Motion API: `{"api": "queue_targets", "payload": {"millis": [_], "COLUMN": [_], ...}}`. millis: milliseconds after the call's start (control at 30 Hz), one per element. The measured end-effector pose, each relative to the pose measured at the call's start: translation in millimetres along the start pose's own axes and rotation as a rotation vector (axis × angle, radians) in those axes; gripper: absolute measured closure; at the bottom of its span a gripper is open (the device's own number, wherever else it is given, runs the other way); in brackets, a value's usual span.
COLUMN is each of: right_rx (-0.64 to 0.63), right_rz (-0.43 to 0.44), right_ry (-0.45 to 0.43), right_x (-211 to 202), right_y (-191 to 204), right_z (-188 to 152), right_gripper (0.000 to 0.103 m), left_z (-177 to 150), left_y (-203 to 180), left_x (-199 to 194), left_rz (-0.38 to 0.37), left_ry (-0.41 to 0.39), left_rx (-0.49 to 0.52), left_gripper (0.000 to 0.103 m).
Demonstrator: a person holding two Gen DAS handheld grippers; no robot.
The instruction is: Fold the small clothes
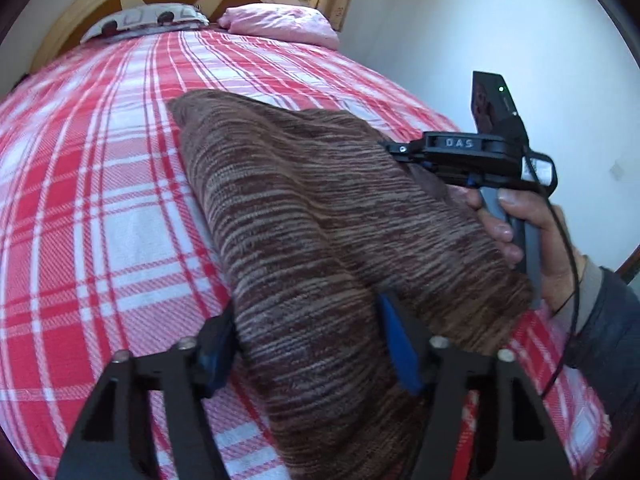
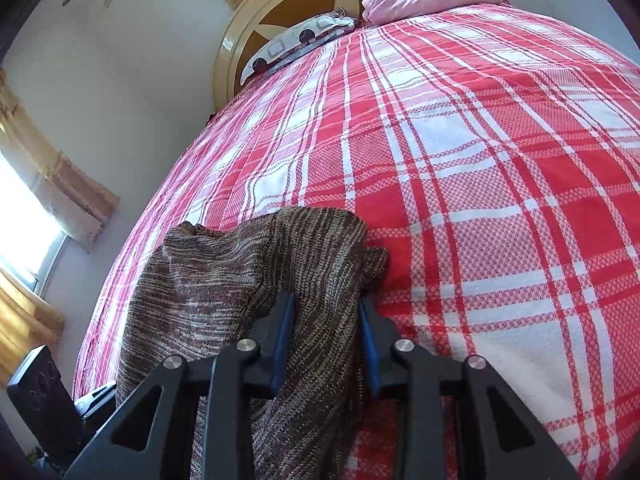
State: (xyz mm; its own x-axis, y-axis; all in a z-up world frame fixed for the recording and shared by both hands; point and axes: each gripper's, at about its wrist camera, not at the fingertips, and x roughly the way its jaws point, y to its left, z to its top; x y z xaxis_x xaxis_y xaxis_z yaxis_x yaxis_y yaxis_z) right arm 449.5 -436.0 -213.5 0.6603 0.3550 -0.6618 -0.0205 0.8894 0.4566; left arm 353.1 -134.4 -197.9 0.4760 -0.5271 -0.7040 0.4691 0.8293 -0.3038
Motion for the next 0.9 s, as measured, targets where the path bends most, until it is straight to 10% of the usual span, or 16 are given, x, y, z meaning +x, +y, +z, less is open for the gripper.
{"api": "queue_targets", "payload": {"millis": [433, 900], "right_rx": [-0.039, -0.031], "right_rz": [-0.048, 0.026], "right_ry": [-0.052, -0.069], "right_x": [-16, -50], "right_y": [24, 78], "right_z": [-2, -18], "right_gripper": [0.086, 0.087], "left_z": [-5, -14], "left_y": [-2, 4], "left_x": [-16, -66], "left_rz": [0.03, 0.032], "left_ry": [-0.021, -0.049], "left_rx": [0.013, 0.027], "left_gripper": [0.065, 0.071]}}
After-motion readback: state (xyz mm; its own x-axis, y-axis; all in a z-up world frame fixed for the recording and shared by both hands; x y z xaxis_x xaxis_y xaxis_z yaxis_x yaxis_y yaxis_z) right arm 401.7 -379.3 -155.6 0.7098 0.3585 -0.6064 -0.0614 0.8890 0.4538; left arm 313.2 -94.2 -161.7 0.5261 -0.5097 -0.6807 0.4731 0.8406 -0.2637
